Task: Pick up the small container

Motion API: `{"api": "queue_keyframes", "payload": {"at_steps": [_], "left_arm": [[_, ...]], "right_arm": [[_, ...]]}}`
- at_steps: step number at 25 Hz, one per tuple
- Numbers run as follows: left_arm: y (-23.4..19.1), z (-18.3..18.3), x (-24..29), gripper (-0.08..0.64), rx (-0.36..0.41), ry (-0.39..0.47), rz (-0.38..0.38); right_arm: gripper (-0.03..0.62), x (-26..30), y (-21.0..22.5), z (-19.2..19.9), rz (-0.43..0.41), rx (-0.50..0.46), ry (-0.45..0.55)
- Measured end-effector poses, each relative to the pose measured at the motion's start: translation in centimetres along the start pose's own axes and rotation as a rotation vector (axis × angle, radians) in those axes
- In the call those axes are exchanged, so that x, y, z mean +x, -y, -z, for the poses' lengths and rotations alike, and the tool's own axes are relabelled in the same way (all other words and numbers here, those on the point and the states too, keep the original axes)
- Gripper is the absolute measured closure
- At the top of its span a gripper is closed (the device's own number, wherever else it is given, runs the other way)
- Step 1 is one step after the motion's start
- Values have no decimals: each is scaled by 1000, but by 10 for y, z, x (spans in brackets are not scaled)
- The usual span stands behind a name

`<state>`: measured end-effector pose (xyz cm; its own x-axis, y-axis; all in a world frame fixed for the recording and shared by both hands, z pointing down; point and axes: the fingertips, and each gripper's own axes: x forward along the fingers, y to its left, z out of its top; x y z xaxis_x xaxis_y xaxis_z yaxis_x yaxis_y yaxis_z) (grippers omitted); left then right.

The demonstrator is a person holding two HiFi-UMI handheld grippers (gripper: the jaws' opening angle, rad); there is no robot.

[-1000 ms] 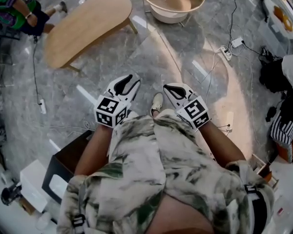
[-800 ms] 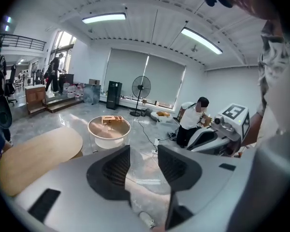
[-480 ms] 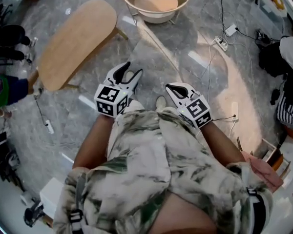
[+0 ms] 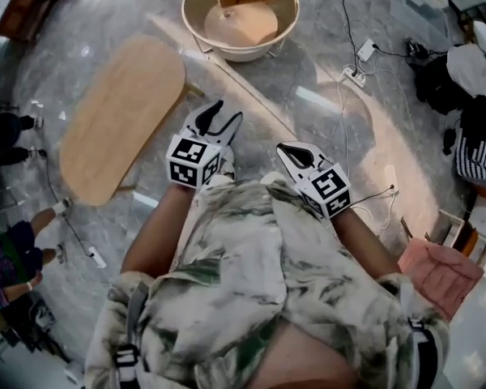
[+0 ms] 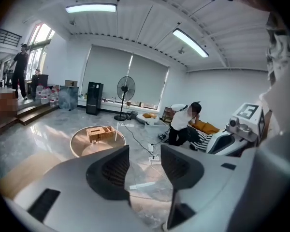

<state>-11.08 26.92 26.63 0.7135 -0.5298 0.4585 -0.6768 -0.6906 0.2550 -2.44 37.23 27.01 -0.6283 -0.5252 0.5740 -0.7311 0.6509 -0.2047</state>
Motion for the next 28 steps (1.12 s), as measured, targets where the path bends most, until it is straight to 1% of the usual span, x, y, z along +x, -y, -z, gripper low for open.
{"api": "queue_keyframes", "payload": {"at_steps": [4,8,11,15,18,22,28], "left_arm": [[-55,-14,9,344,44,-19,40],[-97,-20,20,344,58,-37,104],[-125,-25,32,344,55,-43,112],[-154,-33,62,344,35,-49,101],[-168,-36,95,344,31,-61,82],[-194,-40,148,344,18,-80,39],[-234,-25,234,344,-21,-146,-30]], "right_arm": [[571,48,2,-36,37,28,8],[571,91,9,-65,66,62,12],[571,114,16,-82,72,84,5],[571,136,37,-93,57,82,-22],[571,149,61,-92,28,83,-44],[571,170,109,-93,-17,65,-79],[571,195,191,-91,-65,77,-125]]}}
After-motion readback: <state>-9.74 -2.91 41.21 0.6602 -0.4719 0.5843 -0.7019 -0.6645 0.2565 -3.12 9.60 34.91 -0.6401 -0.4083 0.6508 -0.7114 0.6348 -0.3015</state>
